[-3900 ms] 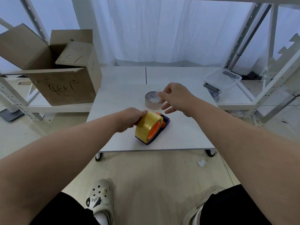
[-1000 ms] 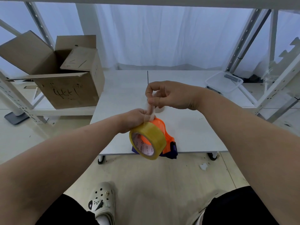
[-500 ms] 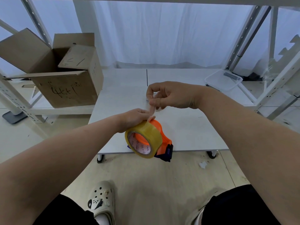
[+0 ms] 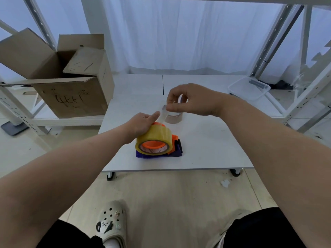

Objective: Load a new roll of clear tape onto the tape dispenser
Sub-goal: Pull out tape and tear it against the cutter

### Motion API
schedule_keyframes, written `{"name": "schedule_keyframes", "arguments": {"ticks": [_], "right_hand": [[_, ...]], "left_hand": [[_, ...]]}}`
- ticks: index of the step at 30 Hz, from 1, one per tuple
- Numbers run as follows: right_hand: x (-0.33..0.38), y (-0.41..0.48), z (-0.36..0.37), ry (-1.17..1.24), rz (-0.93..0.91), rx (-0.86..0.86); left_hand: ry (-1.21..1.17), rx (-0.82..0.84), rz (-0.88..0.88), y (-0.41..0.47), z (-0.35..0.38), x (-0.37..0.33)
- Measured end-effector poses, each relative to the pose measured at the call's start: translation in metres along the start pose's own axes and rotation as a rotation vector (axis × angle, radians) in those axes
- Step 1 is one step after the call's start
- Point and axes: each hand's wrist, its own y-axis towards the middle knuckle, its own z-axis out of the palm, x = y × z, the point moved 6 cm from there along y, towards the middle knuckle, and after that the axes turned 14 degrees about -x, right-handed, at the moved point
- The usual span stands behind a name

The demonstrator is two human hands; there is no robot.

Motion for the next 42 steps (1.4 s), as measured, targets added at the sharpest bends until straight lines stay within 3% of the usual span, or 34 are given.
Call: {"name": "schedule_keyframes", "arguments": {"ticks": [5, 9, 13, 16, 20, 28, 35, 42], "right_hand": [[-0.001, 0.002, -0.004, 0.152, 0.107, -0.125], [0.001, 0.004, 0.008, 0.061, 0.068, -0.090], [-0.001, 0.008, 0.012, -0.002, 0.015, -0.171], [-0.006, 0.010, 0.012, 0.013, 0.025, -0.211], [-0.009, 0.011, 0.013, 0.023, 0.033, -0.213], [-0.006, 0.007, 0.013, 0.087, 0.015, -0.206], [-0.006, 0.008, 0.010, 0.037, -0.024, -0.193], [-0.015, 0.007, 0.010, -0.096, -0.099, -0.213]], "left_hand": [[0.007, 0.002, 0.014, -0.001, 0.005, 0.004], [0.053, 0.015, 0.089, -0.006, 0.011, 0.007], [0.027, 0.023, 0.099, -0.010, 0.013, 0.004], [-0.045, 0.163, 0.032, -0.016, 0.011, 0.003], [0.044, 0.327, 0.118, -0.023, 0.004, 0.001], [-0.457, 0.240, 0.117, -0.020, -0.015, -0.035], [-0.367, 0.405, 0.106, -0.020, -0.008, -0.041], [-0.272, 0.324, 0.176, -0.016, -0.004, -0.041]]}}
